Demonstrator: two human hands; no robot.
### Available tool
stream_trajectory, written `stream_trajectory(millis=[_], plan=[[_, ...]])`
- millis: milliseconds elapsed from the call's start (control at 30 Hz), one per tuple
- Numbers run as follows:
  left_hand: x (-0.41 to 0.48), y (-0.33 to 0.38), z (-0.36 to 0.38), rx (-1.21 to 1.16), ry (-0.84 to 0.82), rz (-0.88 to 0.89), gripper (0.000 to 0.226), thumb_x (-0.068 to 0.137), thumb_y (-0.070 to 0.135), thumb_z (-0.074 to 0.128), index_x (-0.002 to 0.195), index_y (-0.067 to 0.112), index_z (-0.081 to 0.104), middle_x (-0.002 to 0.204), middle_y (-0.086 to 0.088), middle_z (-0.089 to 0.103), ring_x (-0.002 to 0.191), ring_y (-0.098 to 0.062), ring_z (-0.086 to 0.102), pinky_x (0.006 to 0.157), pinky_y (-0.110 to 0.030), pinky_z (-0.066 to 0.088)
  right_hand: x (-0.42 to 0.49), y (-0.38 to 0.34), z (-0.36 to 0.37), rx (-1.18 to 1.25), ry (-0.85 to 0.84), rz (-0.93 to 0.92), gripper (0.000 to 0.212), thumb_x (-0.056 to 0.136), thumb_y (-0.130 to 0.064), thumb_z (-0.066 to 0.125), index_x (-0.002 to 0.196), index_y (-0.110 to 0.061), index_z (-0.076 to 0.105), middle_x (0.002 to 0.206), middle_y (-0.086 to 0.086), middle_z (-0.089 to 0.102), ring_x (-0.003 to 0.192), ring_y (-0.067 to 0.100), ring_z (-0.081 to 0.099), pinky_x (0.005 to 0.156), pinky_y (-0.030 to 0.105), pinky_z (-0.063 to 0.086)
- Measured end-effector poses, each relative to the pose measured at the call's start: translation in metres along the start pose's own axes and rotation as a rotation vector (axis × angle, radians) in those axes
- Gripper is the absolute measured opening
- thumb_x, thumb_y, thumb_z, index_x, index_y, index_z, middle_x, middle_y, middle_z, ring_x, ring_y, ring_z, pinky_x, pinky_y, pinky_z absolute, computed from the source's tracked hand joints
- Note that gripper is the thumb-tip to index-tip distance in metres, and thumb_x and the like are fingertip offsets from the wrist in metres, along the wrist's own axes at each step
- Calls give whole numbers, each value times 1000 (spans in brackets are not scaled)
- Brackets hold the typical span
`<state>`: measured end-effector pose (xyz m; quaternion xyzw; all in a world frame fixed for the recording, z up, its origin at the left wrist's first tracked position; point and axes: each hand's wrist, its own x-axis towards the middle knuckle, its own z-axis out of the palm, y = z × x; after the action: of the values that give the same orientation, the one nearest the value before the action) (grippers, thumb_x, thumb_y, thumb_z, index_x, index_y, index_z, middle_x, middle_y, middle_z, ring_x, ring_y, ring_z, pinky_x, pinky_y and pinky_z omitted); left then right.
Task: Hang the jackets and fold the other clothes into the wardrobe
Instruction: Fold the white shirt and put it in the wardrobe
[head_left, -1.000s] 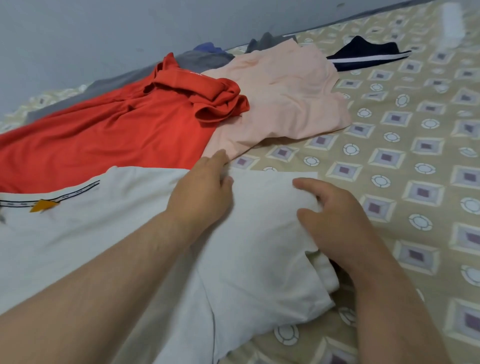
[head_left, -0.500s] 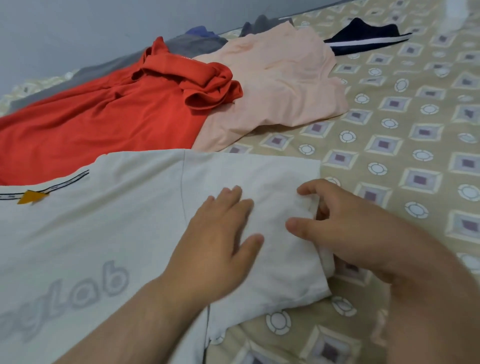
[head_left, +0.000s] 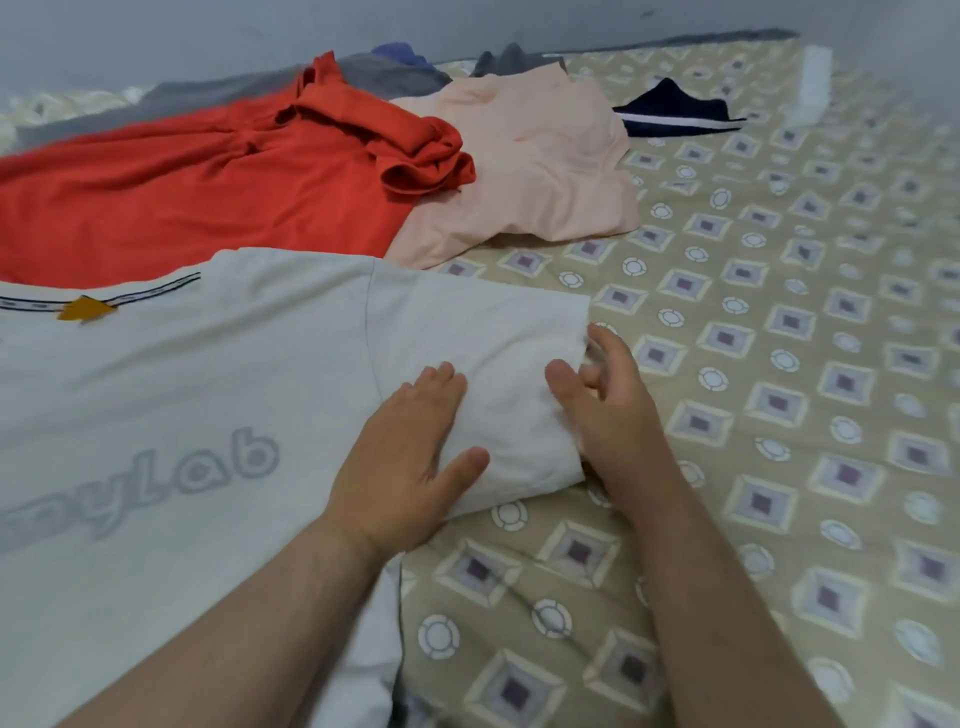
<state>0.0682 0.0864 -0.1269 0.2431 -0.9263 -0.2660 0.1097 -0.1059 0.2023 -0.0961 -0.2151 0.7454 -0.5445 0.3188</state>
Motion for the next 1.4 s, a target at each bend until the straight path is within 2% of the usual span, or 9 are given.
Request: stream_trajectory(millis=[100,300,433,533,700,833,933,1167,1400], plan=[[2,0,0,31,-23,-32,93,84,79,17,154,19,25,162,1,17,146,-5,10,119,-20,0,-32,15,-6,267,-117,68,89,68,-49,83,141,-42,33,119,-23,67,113,5,65,87,30,57],[-6,31,-32,-279,-193,-286,62,102,51,35,156,23,23,164,7,9,149,-3,3,118,-19,-5,-40,12,-4,84,61,121,49,85,1,61,126,-26,51,125,1,66,112,19,66,97,51,53],[-79,49,-88,-641,-47,-450,64,86,64,43,142,33,49,147,25,43,134,13,33,110,-12,24,-58,13,-17,-114,204,118,29,87,-11,62,108,-32,59,122,-2,65,103,7,63,82,25,51],[-168,39,-132,-603,101,-517,45,81,60,48,120,42,63,122,36,58,113,26,44,90,-8,35,-81,14,-11,-361,142,64,43,92,-23,60,134,-19,52,135,-2,56,119,12,54,94,27,44],[-318,9,-171,-404,379,-849,19,91,17,67,100,33,67,111,13,67,106,-10,60,92,-23,40,-135,-20,10,-442,177,58,45,93,-27,57,136,-14,50,139,9,47,122,27,52,103,40,42],[-398,-4,-173,-302,284,-1076,45,74,40,70,112,16,64,117,-6,61,109,-25,55,95,-40,40,-220,-36,35,-434,-116,-96,11,92,-22,61,95,-30,68,103,-8,68,91,6,62,84,26,48],[-424,-8,-173,-367,244,-1199,34,87,31,69,110,7,66,103,-11,67,91,-27,62,81,-38,45,-269,-46,41,-444,-368,-51,25,95,-28,56,73,-34,67,77,-15,68,72,5,62,71,28,48],[-441,-8,-172,-677,64,-1140,40,74,45,73,100,15,72,100,-2,75,94,-21,69,85,-34,53,-341,-62,37,-363,-354,-53,34,90,-39,64,123,-42,54,107,-12,68,100,6,65,88,30,49],[-439,3,-175,-813,151,-1025,14,91,10,60,102,10,68,96,-11,75,87,-28,71,75,-34,54,-365,-77,49,-263,-232,-201,45,83,-7,73,116,-36,61,105,-11,70,93,0,67,72,7,47]])
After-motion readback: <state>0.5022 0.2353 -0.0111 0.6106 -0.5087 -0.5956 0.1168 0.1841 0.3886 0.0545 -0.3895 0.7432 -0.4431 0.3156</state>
